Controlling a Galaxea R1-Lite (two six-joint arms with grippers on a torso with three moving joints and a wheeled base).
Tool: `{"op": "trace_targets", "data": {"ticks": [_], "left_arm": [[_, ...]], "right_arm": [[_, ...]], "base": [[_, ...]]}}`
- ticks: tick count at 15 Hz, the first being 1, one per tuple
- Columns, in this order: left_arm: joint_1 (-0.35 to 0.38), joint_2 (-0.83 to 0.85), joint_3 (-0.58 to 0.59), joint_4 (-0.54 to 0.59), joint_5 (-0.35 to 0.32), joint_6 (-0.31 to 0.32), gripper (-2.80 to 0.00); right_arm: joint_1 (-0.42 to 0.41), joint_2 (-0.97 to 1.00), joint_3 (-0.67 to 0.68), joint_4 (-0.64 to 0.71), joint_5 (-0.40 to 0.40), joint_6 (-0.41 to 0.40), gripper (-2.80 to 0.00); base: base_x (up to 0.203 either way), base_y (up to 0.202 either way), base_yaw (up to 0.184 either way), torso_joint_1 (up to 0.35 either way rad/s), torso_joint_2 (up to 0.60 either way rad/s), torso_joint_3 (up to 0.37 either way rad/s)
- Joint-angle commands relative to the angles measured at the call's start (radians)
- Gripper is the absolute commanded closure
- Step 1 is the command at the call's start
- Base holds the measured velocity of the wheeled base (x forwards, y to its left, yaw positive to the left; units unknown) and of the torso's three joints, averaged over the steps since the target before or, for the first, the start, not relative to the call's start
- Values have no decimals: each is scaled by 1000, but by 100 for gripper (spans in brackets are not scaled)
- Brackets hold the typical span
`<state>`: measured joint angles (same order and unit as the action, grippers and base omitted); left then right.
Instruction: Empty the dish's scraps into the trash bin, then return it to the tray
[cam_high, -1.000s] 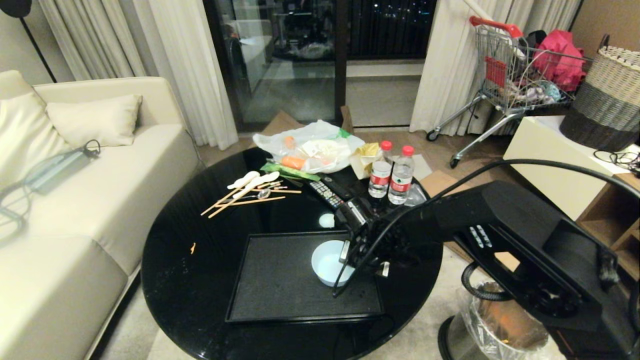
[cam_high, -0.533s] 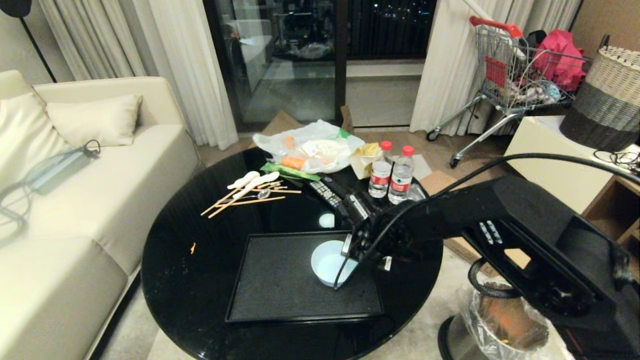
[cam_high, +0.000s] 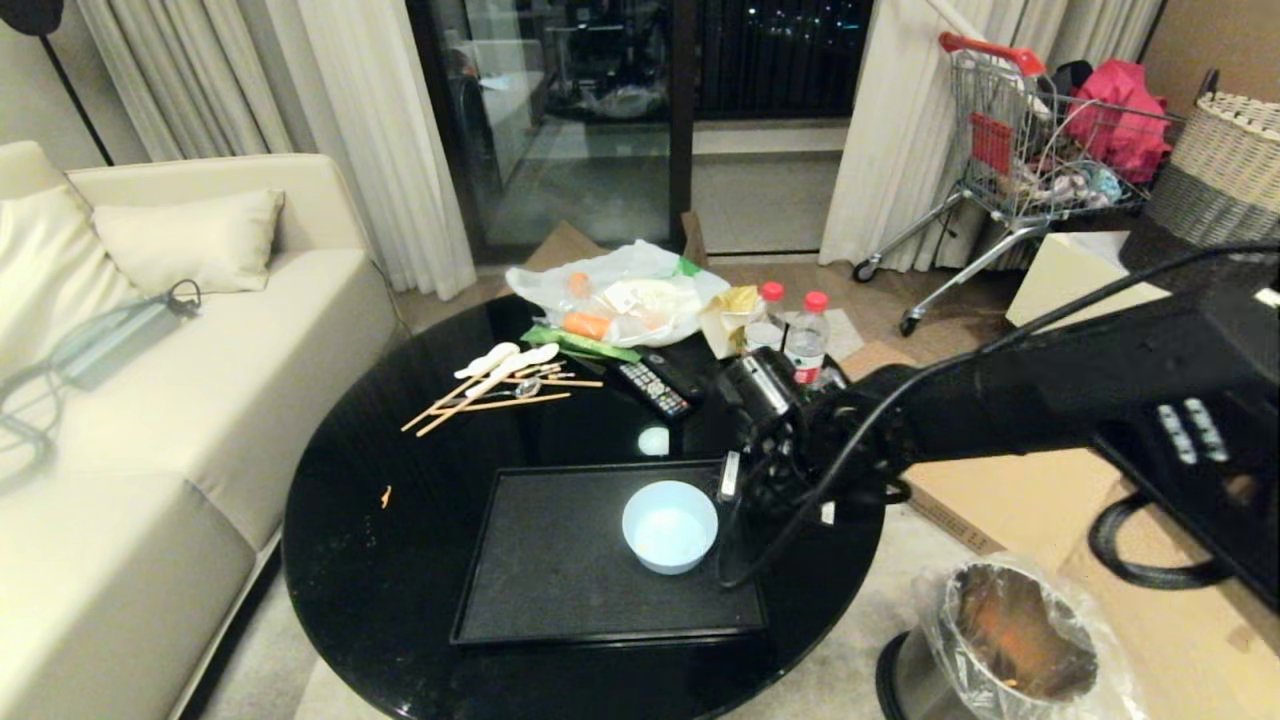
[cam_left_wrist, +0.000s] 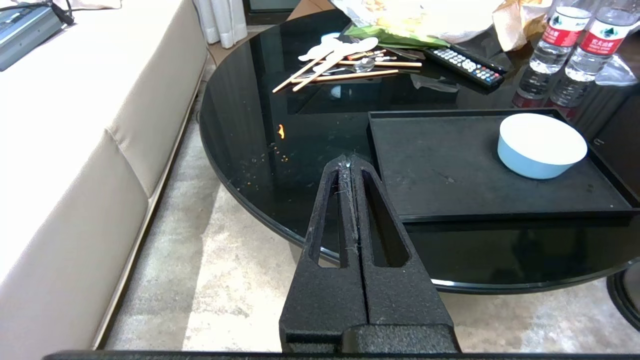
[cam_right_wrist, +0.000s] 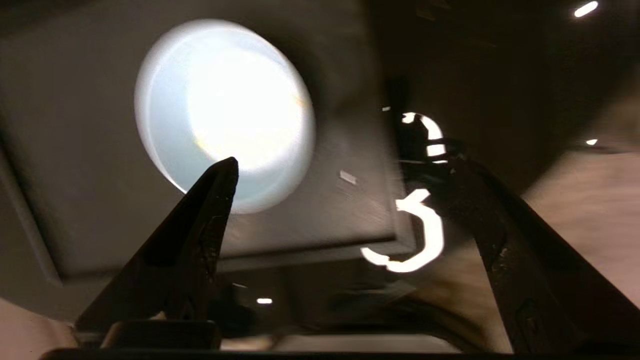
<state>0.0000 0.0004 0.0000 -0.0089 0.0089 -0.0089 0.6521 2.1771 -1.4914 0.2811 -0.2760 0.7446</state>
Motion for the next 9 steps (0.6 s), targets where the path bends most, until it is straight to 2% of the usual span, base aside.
{"op": "trace_targets", "data": {"ticks": [1,6,7,9], "left_arm": [[0,0,0,0,0,0,0],[0,0,0,0,0,0,0],[0,0,0,0,0,0,0],[0,0,0,0,0,0,0]], "right_arm": [[-8,-159,137,-27,-21,-33,-280],[-27,-366,407,-76,-41,-73,-280],[-30,-402,458,-86,-43,-75,0],[-40,-458,551,-108,-80,-77,0]], "base": [[0,0,0,0,0,0],[0,0,0,0,0,0],[0,0,0,0,0,0],[0,0,0,0,0,0]]}}
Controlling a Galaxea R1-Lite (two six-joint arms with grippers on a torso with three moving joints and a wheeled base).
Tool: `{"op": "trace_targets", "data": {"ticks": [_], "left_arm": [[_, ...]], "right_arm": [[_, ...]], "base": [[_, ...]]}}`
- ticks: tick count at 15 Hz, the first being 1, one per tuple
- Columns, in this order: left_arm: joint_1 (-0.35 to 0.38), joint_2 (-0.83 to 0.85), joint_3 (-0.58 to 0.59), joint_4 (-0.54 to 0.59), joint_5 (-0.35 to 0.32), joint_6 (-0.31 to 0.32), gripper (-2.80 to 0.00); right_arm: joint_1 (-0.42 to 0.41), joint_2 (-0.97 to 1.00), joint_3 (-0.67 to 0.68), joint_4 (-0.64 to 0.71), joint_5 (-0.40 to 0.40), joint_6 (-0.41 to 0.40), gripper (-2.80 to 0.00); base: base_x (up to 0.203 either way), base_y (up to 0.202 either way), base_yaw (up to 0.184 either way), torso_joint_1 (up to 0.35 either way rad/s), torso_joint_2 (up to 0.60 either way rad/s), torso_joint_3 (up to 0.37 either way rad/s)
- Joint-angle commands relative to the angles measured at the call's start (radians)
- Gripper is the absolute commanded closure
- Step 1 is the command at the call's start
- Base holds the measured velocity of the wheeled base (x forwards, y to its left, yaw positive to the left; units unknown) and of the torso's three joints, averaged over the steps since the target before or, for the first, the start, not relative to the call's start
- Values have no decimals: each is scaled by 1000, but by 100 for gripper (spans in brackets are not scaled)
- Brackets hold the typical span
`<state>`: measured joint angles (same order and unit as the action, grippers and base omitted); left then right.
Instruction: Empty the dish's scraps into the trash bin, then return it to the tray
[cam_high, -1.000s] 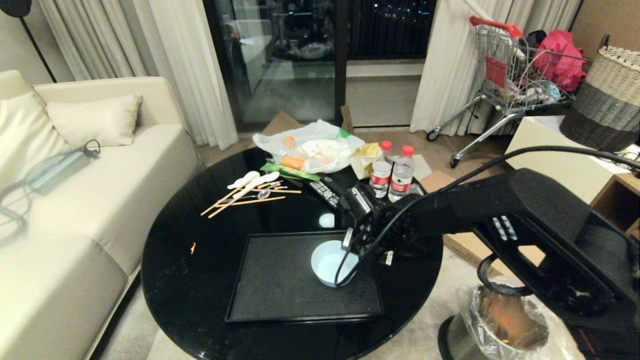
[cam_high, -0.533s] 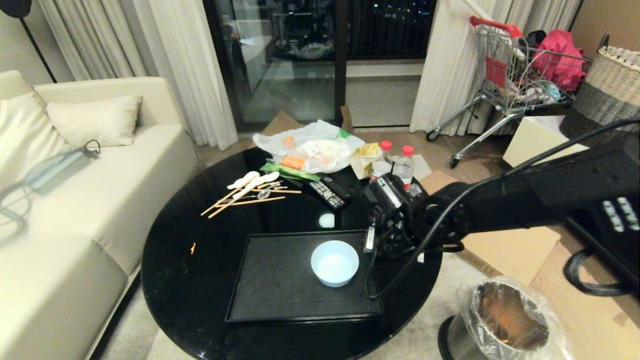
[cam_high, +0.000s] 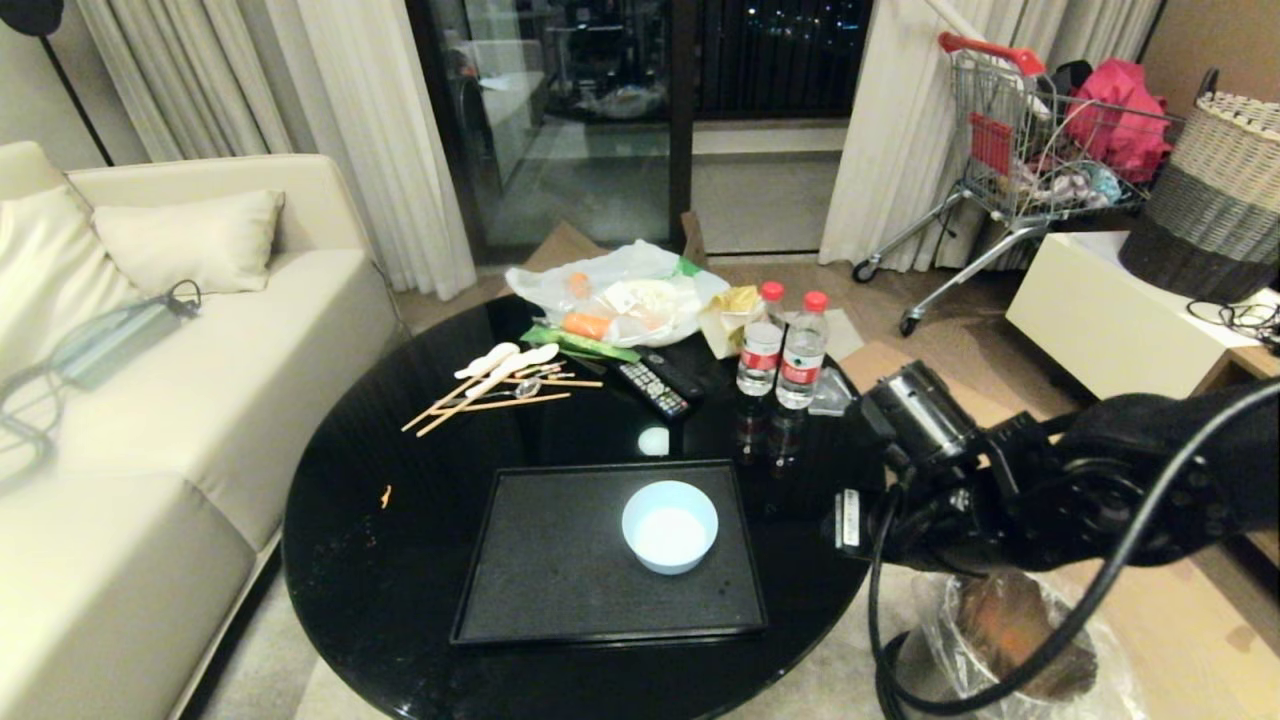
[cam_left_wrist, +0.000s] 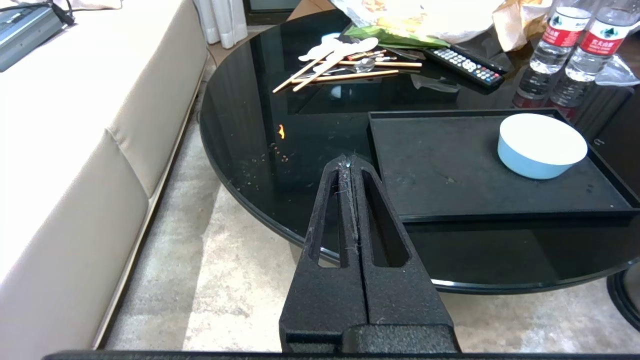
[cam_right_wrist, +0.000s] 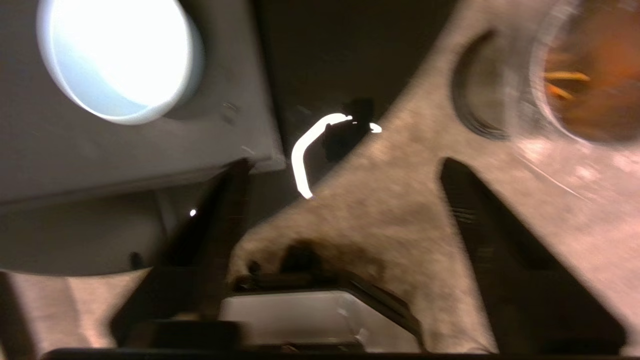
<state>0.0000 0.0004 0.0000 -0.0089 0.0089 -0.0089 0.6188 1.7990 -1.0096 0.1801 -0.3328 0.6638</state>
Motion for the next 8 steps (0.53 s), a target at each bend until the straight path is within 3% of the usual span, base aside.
{"op": "trace_targets", "data": {"ticks": [1,6,8], "left_arm": [[0,0,0,0,0,0,0],[0,0,0,0,0,0,0],[0,0,0,0,0,0,0]], "right_arm": [[-14,-94,108,-15,-56,4,0],[-43,-241,233,-80,-134,-4,0],[-122,-300,266,-86,-149,-41,0]], "base": [[0,0,0,0,0,0],[0,0,0,0,0,0],[0,0,0,0,0,0]]}}
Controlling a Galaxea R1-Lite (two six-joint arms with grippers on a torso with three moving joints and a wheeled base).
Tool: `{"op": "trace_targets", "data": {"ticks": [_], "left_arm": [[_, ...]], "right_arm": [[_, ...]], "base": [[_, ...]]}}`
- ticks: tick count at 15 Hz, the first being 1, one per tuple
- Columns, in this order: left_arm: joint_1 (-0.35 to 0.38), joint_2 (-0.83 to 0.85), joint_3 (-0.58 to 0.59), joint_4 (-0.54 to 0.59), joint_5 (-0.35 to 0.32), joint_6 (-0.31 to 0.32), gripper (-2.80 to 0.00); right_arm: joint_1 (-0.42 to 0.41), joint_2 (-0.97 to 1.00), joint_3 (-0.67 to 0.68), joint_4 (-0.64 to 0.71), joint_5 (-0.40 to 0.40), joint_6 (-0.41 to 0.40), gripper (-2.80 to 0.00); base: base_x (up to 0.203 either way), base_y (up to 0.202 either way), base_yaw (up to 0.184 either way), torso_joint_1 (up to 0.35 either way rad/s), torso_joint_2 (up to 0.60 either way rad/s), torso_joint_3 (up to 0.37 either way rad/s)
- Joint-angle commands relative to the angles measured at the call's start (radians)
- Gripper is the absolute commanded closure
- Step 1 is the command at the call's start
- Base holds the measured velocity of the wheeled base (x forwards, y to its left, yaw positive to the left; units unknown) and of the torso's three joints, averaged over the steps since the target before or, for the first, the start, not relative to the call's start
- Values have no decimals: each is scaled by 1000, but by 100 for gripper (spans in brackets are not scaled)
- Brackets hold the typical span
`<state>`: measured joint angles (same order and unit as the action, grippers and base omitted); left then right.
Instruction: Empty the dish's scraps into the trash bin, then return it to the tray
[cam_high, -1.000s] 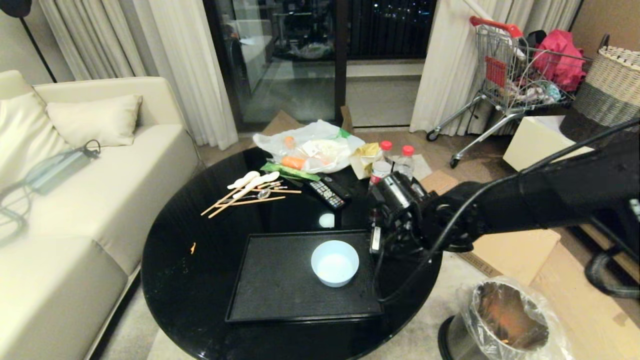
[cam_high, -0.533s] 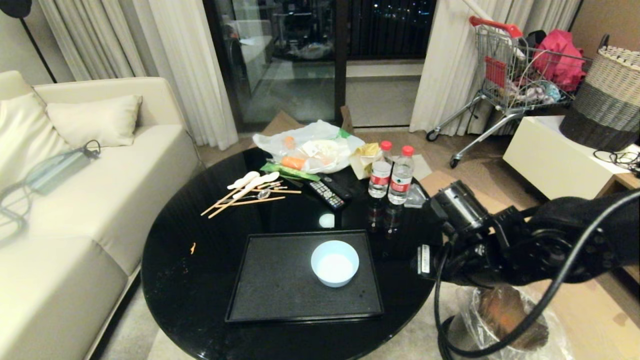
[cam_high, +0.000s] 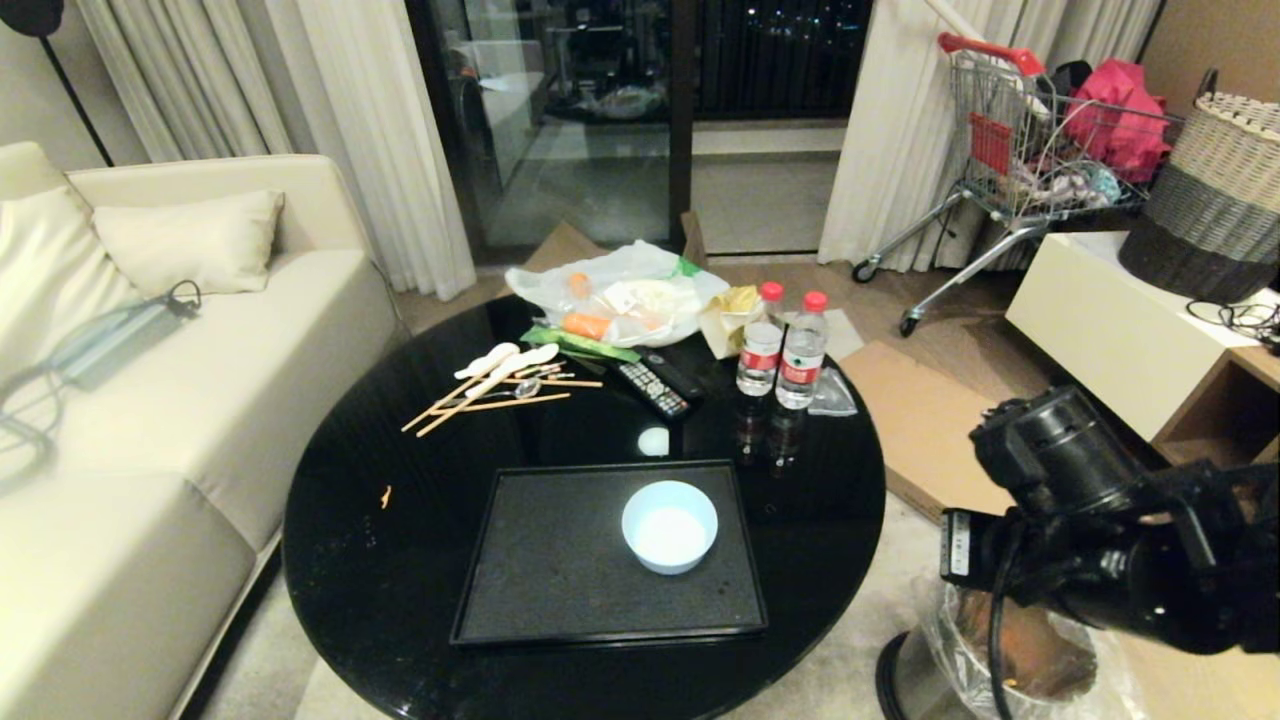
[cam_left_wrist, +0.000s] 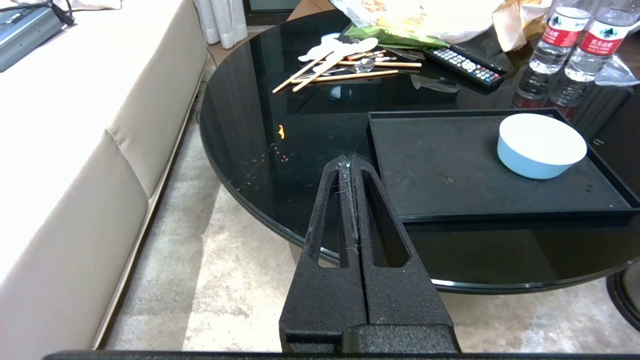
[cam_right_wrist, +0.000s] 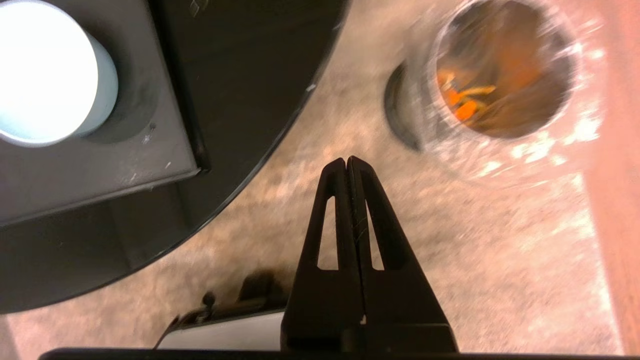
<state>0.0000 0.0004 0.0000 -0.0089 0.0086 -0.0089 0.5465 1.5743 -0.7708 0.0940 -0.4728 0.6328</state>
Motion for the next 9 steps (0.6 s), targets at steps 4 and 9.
{"op": "trace_targets", "data": {"ticks": [4,9], "left_arm": [[0,0,0,0,1,0,0],[0,0,0,0,1,0,0]], "right_arm": [[-125,-232,126,-3,-42,-60,0],[-350,-492,324,-113,-43,-280,0]], "base": [[0,0,0,0,0,0],[0,0,0,0,0,0]]}}
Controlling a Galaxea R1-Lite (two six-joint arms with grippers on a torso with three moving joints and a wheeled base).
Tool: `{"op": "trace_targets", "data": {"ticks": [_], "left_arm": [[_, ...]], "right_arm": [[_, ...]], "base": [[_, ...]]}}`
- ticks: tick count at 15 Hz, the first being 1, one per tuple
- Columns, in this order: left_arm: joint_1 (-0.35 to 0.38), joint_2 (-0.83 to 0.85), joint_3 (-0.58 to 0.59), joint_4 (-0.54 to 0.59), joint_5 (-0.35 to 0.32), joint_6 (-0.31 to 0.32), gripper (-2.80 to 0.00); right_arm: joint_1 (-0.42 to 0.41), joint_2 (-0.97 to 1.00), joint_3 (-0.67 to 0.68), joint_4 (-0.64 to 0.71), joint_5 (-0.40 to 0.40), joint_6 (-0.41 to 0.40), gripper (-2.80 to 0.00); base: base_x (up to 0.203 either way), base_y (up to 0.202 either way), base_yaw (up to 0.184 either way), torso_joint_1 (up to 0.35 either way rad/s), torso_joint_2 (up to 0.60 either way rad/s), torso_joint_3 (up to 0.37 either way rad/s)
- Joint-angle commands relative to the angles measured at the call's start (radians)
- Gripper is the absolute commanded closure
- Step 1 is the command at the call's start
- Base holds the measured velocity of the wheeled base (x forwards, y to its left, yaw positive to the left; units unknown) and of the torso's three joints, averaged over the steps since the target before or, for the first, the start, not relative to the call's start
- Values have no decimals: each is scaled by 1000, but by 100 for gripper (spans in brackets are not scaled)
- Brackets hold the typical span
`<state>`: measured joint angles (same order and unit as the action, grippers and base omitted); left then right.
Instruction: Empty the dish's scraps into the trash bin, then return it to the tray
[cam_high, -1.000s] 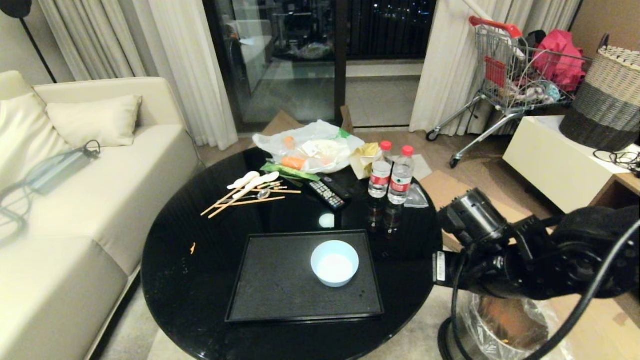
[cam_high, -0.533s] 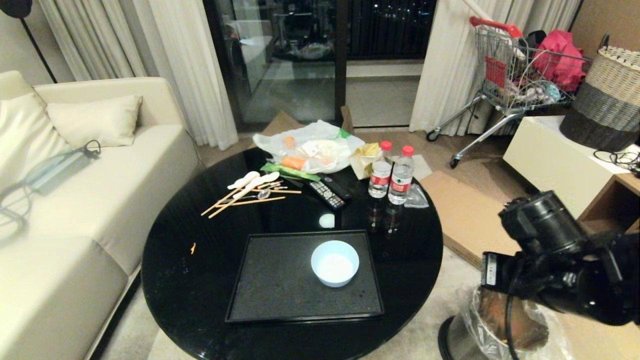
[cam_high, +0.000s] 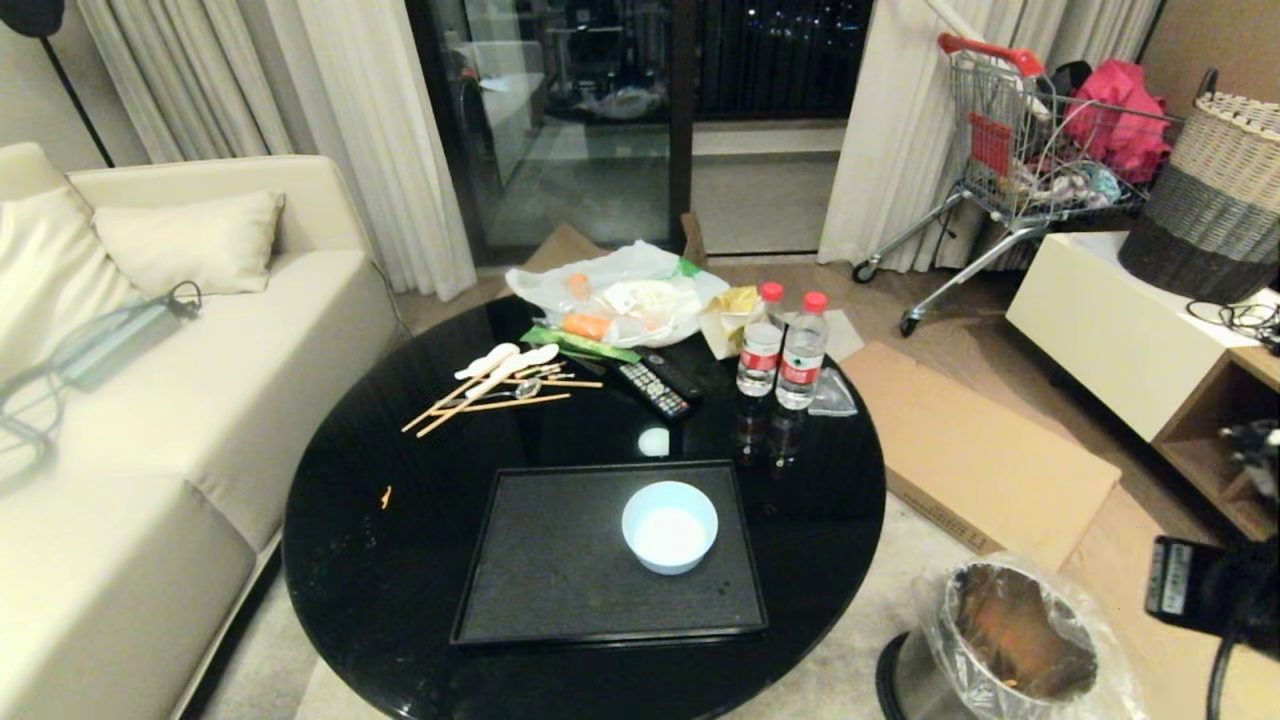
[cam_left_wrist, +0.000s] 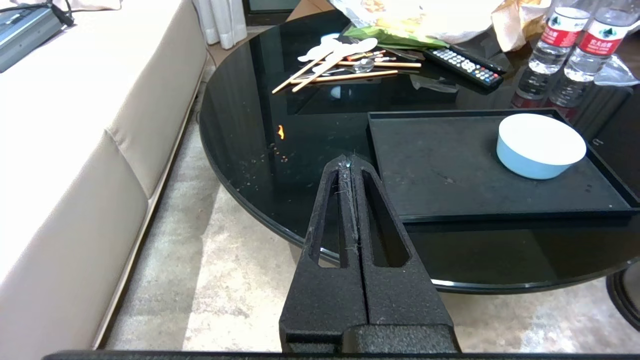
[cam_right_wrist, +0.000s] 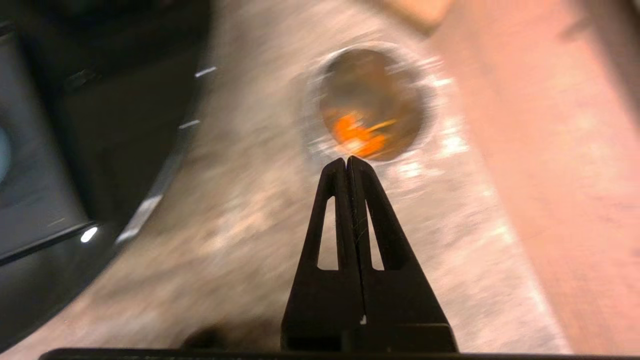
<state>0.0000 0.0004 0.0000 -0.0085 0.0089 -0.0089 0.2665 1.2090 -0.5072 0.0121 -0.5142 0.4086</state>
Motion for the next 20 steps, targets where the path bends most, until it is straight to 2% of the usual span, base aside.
{"op": "trace_targets", "data": {"ticks": [1,3,6,9,11,15,17,20], "left_arm": [[0,0,0,-1,0,0,0],[0,0,0,-1,0,0,0],[0,0,0,-1,0,0,0],[0,0,0,-1,0,0,0],[0,0,0,-1,0,0,0],[0,0,0,-1,0,0,0],[0,0,0,-1,0,0,0],[0,0,0,-1,0,0,0]], "right_arm": [[-105,-178,109,-97,1,-107,0],[-214,-268,195,-243,40,-213,0],[-369,-419,329,-368,221,-350,0],[-455,-543,475,-469,374,-442,0],[-465,-651,498,-417,429,-470,0],[-457,-896,506,-164,454,-506,0],[-454,-930,507,-86,459,-519,0],[-420,-924,507,-66,479,-524,0]], "base": [[0,0,0,0,0,0],[0,0,0,0,0,0],[0,0,0,0,0,0],[0,0,0,0,0,0],[0,0,0,0,0,0],[0,0,0,0,0,0],[0,0,0,0,0,0],[0,0,0,0,0,0]]}}
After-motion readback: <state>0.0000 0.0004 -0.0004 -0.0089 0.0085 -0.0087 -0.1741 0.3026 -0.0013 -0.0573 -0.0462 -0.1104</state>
